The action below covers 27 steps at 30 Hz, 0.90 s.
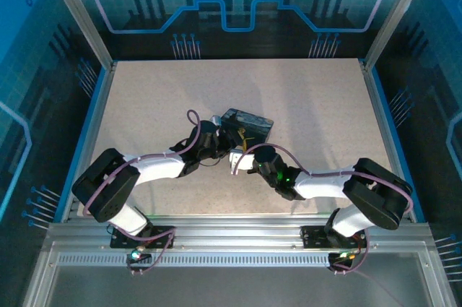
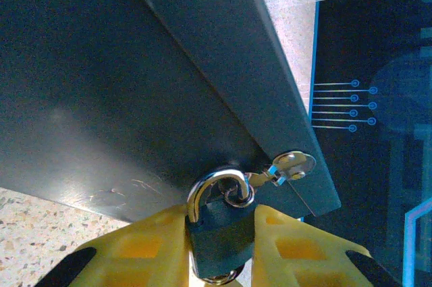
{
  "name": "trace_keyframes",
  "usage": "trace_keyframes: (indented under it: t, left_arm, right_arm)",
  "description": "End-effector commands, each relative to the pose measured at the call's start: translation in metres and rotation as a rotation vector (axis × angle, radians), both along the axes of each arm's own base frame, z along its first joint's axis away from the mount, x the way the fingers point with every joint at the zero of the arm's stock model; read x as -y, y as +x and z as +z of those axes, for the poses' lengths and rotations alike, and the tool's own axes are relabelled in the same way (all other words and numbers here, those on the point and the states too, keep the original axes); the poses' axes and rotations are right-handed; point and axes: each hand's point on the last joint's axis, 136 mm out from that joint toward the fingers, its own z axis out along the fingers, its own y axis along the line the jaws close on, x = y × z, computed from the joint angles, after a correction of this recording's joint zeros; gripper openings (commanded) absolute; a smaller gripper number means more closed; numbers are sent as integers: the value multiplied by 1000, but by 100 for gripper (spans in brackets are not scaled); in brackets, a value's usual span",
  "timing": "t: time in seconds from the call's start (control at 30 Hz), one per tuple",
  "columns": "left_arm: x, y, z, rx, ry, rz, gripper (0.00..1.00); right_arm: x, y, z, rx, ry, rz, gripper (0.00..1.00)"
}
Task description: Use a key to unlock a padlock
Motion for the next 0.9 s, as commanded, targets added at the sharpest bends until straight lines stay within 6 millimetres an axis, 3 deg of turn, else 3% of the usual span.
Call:
trace_keyframes:
  t: [0.0,0.63,0.77,0.87]
  left_arm:
    - [8,5,33,55,-72,-16,25]
    - [7,6,34,56,-72,-17,25]
    - [7,6,34,58,-67,-18,25]
    - [7,6,33,60,-61,-17,25]
  right_arm:
    - [-4,6,10,27,11,-6,26]
    - [6,12,11,-1,74,-66,1]
    - [7,12,10,-10,83,-68,1]
    - [7,10,9,-23,82,-62,11]
